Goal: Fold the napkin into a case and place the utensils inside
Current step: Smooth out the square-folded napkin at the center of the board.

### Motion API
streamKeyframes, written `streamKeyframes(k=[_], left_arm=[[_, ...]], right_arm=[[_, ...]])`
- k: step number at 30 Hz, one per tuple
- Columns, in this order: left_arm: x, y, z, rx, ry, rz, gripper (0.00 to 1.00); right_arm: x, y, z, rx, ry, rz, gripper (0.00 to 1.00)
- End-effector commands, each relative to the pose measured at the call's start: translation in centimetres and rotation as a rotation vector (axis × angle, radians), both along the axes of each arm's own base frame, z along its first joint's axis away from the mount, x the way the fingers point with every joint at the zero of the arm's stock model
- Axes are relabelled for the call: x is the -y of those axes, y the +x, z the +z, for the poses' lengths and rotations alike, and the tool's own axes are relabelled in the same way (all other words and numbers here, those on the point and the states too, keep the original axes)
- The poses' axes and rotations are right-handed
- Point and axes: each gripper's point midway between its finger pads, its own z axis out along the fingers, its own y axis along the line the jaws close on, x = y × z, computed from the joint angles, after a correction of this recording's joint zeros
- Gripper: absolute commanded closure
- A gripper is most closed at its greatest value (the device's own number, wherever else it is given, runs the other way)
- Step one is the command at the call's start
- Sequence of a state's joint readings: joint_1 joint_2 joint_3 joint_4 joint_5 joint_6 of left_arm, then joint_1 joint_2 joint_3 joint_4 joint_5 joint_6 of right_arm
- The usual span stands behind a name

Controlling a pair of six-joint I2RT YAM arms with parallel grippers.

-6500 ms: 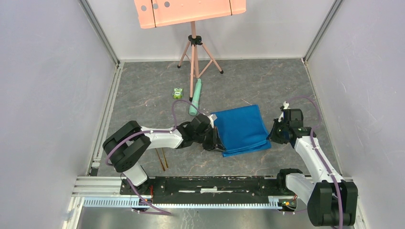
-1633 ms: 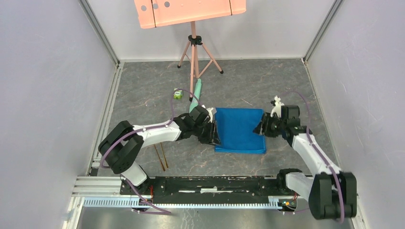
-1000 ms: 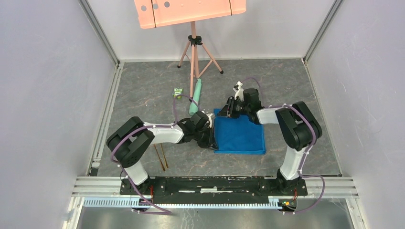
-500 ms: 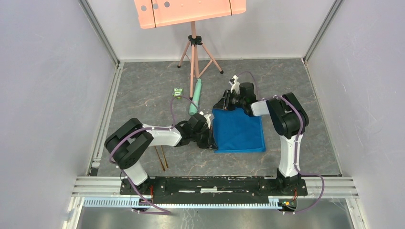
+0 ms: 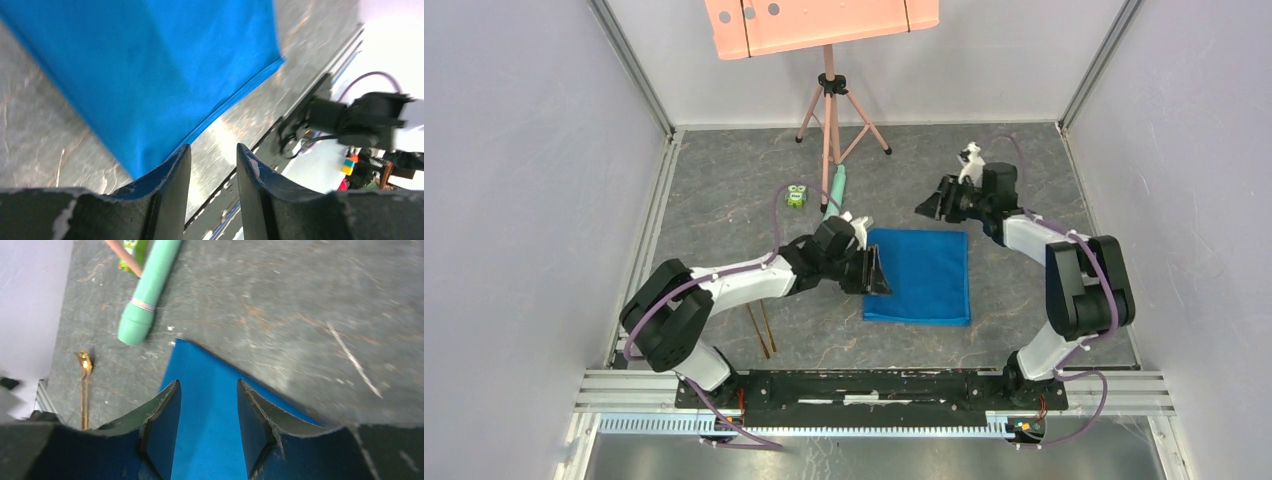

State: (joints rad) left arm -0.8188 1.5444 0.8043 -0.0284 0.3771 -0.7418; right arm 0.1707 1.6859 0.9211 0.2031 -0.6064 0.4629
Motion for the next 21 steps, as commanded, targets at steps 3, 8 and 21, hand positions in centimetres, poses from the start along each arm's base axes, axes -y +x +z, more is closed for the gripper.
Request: streamKeyframes(k=[3,8,21], left_arm=[[2.0,5.4,3.7,0.063,-0.078,0.013,0.54],[2.1,5.8,1.7,0.057,-0.028,-0.015,0.55],[-0.7,0.8,-2.3,0.046,0.075,-0.044,0.52]], right_arm=[[3.8,-2.2,-3.4,-0.079,-0.044,-0.015,0.5],[5.5,-4.1,-4.5,-0.12,-0.146,-0.034,0.51],[11.0,-17.7,-5.7,-0.277,-0.41,-0.17,0.48]])
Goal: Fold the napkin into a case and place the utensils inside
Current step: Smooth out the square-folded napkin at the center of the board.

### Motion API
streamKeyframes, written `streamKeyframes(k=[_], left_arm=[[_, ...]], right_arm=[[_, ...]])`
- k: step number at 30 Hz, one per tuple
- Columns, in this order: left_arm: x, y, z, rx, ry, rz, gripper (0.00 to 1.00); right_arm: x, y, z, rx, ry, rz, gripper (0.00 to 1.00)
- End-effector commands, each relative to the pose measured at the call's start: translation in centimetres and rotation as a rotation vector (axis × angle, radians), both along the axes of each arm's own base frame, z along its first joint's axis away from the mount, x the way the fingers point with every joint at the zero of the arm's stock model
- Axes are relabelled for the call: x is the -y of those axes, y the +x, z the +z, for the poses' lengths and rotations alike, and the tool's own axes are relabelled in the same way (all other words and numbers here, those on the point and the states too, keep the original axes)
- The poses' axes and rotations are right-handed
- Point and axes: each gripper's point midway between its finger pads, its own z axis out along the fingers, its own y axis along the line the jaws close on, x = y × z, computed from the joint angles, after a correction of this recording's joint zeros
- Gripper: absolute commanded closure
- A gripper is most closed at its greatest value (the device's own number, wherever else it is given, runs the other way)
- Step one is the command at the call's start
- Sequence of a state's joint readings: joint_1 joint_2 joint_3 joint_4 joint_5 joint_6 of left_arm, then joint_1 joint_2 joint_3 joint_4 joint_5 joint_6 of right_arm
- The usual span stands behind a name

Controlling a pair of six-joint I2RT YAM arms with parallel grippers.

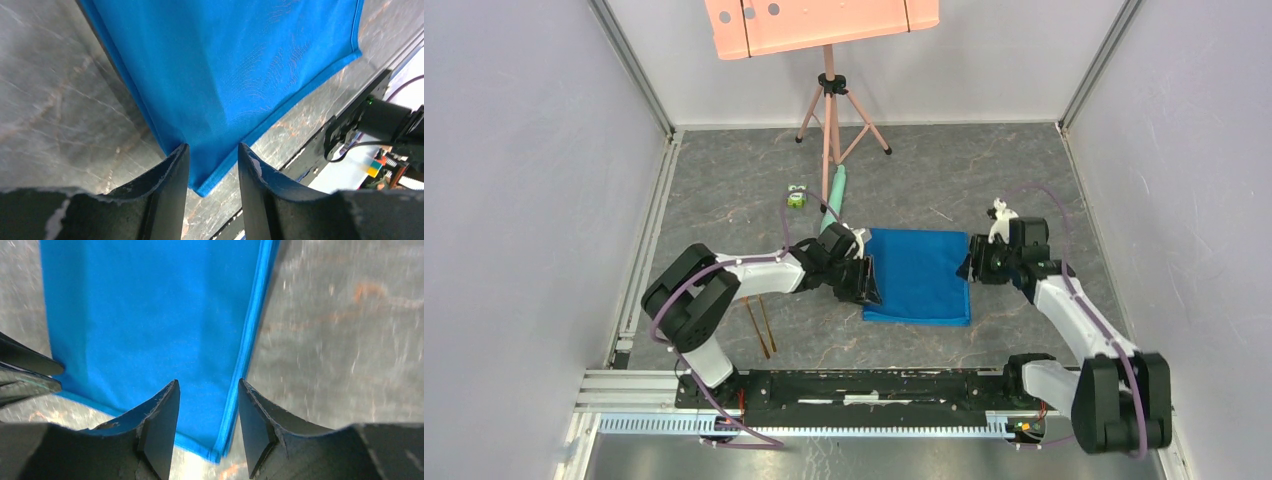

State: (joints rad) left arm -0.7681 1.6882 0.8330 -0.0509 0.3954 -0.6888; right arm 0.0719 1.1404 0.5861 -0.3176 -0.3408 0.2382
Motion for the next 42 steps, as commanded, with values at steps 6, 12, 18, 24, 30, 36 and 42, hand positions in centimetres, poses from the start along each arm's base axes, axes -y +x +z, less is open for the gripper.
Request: streamKeyframes(k=[6,12,18,24,30,36,42], left_arm=[[0.4,-1.3,4.6,0.164,-0.054,-0.026,0.51],[-1.4,-0.8,4.8,0.181,-0.009,0.032,0.47],[-1.8,-0.8,3.3,0.153,0.017,0.041,0.47],[-1.8,-0.8,2.9,0.148,0.019,0.05,0.46],[-2.0,-1.0,2.7,0.143,0.013,0.056,0.47],[-2.4,-1.1,2.3,0.141,0.029,0.058,0.48],[-2.5,-1.3,1.9,0.134,0.028,0.057,0.48]], right_arm=[[0.7,-7.3,-2.8,-0.168,-0.004,-0.048,0.52],[0.4,-8.1,-3.3,-0.186,0.022,-0.074,0.56],[-0.3,-9.0,-4.0,-0.226,0.07,-0.066,0.6],[-0.5,-9.2,-3.7,-0.227,0.081,-0.07,0.61],[-0.7,-8.7,-3.0,-0.21,0.102,-0.079,0.63],[-0.9,-8.7,-2.7,-0.212,0.113,-0.078,0.67],[-0.9,-8.5,-1.7,-0.196,0.112,-0.074,0.66]])
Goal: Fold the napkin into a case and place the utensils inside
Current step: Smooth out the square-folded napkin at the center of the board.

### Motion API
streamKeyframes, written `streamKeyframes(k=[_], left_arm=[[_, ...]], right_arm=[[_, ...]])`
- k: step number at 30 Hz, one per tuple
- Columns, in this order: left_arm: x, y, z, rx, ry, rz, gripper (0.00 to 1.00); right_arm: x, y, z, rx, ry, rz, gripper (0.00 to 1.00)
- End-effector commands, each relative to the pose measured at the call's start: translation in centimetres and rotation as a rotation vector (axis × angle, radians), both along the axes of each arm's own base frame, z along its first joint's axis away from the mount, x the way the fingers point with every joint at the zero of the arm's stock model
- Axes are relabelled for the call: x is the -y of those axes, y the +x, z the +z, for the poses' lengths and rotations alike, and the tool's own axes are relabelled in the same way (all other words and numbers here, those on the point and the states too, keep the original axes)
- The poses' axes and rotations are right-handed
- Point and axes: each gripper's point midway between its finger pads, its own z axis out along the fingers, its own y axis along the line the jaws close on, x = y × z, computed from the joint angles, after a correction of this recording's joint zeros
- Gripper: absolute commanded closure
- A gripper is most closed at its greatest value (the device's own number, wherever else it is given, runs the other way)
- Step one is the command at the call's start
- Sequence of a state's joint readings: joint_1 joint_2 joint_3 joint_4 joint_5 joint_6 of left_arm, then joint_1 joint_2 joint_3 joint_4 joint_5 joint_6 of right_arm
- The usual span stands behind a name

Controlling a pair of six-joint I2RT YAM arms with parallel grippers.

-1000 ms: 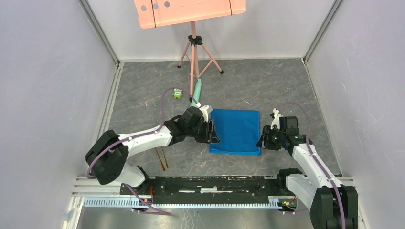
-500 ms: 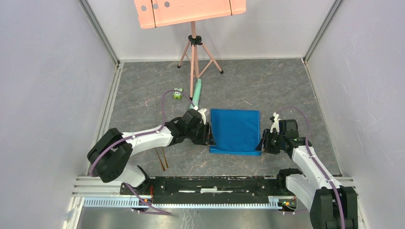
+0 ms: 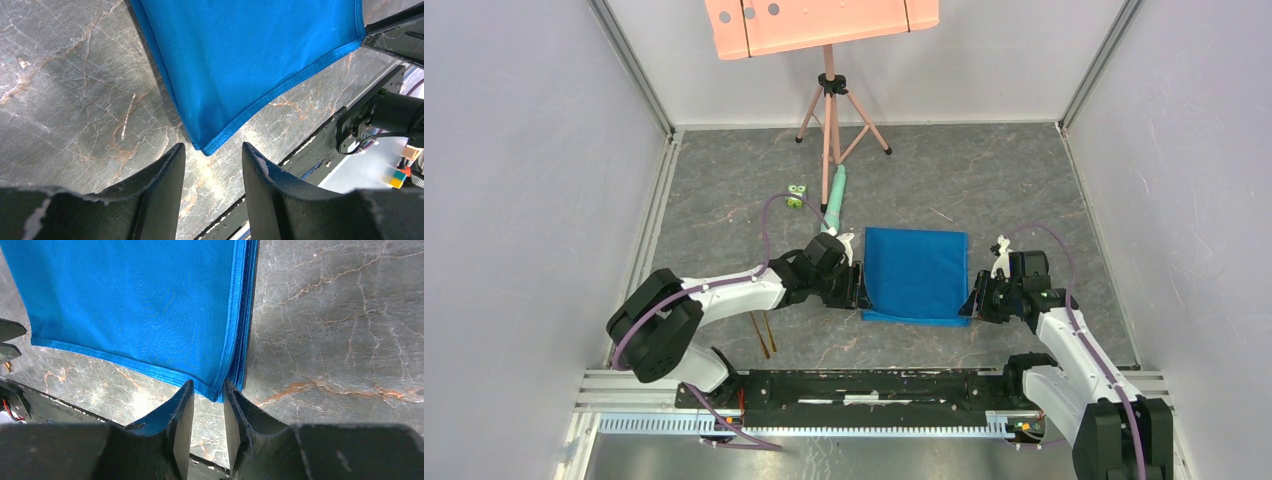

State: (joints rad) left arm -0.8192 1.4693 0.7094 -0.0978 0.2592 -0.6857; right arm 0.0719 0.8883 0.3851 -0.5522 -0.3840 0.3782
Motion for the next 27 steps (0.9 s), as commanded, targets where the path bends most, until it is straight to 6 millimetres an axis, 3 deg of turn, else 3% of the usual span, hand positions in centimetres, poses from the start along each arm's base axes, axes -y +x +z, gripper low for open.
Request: streamKeyframes(k=[1,27], left_arm=[[0.0,0.6,0.0,0.02,-0.011,0.023,0.48],[-0.5,0.5,-0.6,0.019,0.009,0.033,0.48]], right_arm=[[-0.4,0.9,2.0,0.047,0.02,0.005,0.66],[-0.9,-0.2,1.9,0.023,0.064,-0.009,0.63]])
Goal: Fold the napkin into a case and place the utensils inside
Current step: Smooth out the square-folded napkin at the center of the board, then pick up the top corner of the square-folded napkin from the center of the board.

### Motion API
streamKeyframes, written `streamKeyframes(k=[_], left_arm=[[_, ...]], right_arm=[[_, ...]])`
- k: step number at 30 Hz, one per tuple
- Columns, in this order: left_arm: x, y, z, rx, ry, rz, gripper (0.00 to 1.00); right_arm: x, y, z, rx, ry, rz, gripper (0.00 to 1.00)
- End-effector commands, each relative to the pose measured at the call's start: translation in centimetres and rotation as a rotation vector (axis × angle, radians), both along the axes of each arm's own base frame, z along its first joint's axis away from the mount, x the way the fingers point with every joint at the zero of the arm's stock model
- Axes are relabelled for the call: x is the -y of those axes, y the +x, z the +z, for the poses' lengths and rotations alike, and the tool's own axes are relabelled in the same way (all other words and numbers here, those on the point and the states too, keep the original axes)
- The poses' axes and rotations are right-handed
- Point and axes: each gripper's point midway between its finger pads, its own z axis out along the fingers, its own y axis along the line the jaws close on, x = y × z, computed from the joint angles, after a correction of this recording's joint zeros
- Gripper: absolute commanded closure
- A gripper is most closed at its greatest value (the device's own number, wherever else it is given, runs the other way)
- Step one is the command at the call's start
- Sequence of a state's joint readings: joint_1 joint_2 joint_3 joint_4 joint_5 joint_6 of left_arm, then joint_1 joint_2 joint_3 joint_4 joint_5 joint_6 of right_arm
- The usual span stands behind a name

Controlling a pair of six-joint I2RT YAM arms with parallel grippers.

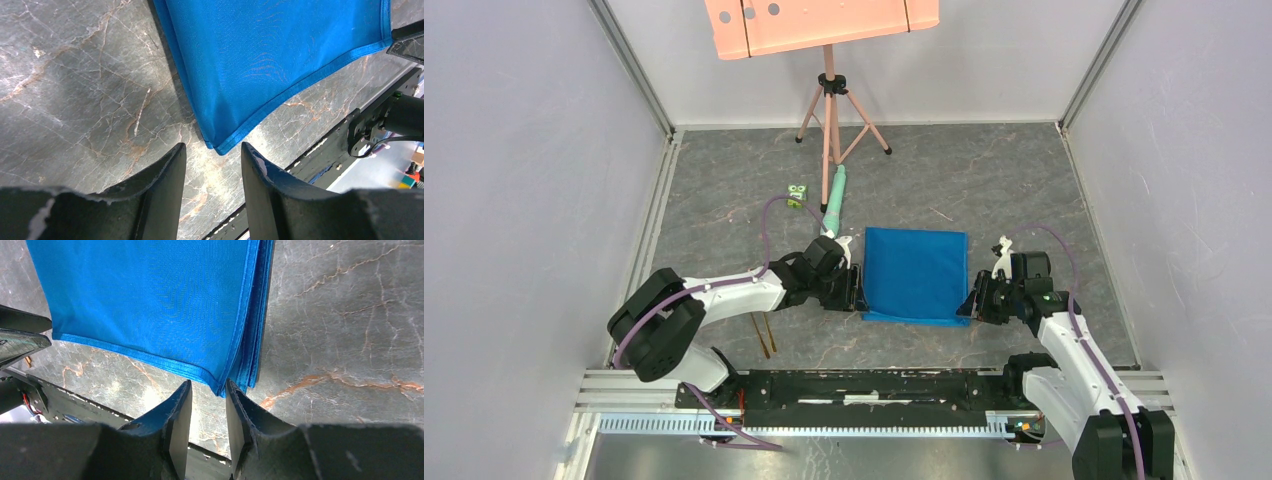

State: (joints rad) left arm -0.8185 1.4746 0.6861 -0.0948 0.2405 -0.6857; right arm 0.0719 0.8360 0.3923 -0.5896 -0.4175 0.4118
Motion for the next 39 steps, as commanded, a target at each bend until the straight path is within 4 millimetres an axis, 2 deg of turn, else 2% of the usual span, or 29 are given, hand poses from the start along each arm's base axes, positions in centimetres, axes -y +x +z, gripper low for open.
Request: streamKeyframes(k=[1,16,26,30,39], left_arm=[[0.2,0.7,0.4,0.026,-0.018,0.019,0.48],[0.3,0.7,0.5,0.025,-0.024,0.02,0.48],[0.0,0.6,0.0,0.019,-0.01,0.022,0.48],[-0.1,0.5,0.1,0.024,-0.008,0.022,0.48],[-0.3,0.7,0.3,0.031,-0.005,0.024,0.48]], right_arm=[[-0.3,0.1,0.8,0.013,0.016,0.003,0.63],[-0.7,-0.7,-0.8,-0.011,0.048,-0.005,0.61],[-0.4,-0.4,0.0,-0.002,0.027,-0.005,0.72],[-0.6,-0.4,0.4,0.002,0.037,-0.001,0.74],[-0.7,-0.8,1.2,-0.004,0.044,0.014,0.62]])
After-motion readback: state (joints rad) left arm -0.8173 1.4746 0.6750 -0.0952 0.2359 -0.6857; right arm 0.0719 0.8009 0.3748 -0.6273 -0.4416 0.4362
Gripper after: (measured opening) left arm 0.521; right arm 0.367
